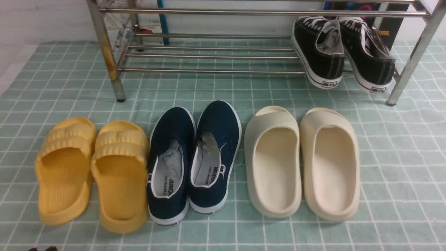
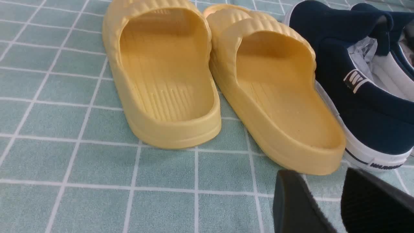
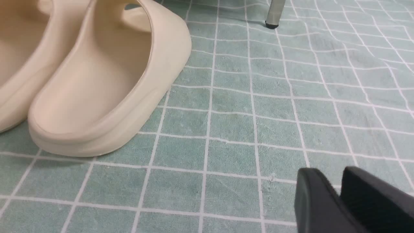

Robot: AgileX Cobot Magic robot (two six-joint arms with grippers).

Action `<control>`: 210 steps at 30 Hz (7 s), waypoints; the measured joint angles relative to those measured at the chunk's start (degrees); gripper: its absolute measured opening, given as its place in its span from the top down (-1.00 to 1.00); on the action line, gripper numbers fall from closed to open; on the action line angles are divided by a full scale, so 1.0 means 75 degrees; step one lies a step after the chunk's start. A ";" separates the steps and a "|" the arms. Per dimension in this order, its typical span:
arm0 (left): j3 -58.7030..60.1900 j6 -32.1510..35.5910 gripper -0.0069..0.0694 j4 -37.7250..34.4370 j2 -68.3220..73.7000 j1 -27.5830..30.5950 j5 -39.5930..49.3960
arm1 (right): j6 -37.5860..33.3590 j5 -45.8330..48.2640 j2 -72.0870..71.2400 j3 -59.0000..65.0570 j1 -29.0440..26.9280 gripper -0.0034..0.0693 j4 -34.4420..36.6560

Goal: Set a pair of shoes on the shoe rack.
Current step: Use the left arm to grab the shoe closest to it, then use the left arm to put a shoe into the shoe rack

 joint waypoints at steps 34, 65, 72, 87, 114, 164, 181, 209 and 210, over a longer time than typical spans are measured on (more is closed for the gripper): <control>0.0000 0.0006 0.19 0.0000 0.0000 0.0000 -0.0177 | 0.0000 0.0000 0.0000 0.0000 0.0000 0.34 0.0000; -0.1540 -0.2724 0.19 0.1188 -0.0006 0.0000 -0.8265 | 0.0000 0.0000 0.0000 0.0000 0.0000 0.26 0.0000; -0.3681 -0.3737 0.19 0.3819 0.0746 0.0000 -0.7853 | 0.0000 0.0000 0.0000 0.0000 0.0000 0.25 0.0000; -0.5280 -0.5261 0.85 0.4258 0.5570 0.0000 0.0303 | 0.0000 0.0000 0.0000 0.0000 0.0000 0.25 0.0000; -0.7569 -0.0034 -0.01 -0.1762 1.1833 -0.1324 0.2320 | 0.0000 0.0000 0.0000 0.0000 0.0000 0.25 0.0000; -1.9770 -0.1299 0.77 0.0287 1.8755 -0.0803 0.5815 | 0.0000 0.0000 0.0000 0.0000 0.0000 0.25 0.0000; -1.9971 -0.2455 0.49 0.0416 1.9065 -0.0771 0.4844 | 0.0000 0.0000 0.0000 0.0000 0.0000 0.25 0.0000; -1.6664 -0.0307 0.18 -0.0769 1.5310 -0.0855 0.6436 | 0.0000 0.0006 0.0000 0.0000 0.0000 0.25 0.0000; -1.5942 -0.0307 0.18 -0.0840 1.5024 -0.0889 0.6417 | 0.0000 0.0006 0.0000 0.0000 0.0000 0.25 0.0000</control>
